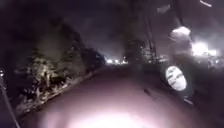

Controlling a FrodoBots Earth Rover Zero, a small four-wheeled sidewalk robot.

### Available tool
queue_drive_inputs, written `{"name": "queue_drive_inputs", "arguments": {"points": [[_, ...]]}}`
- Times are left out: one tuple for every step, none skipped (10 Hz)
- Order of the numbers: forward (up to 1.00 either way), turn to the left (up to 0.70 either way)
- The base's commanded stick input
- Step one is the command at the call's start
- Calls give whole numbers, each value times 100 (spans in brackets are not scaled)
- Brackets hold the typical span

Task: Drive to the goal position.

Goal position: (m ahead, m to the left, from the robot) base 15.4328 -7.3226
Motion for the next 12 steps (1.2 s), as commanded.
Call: {"name": "queue_drive_inputs", "arguments": {"points": [[50,0],[50,0],[50,0],[50,0],[50,0],[50,0],[50,0],[50,0],[50,0],[50,0],[50,0],[50,0]]}}
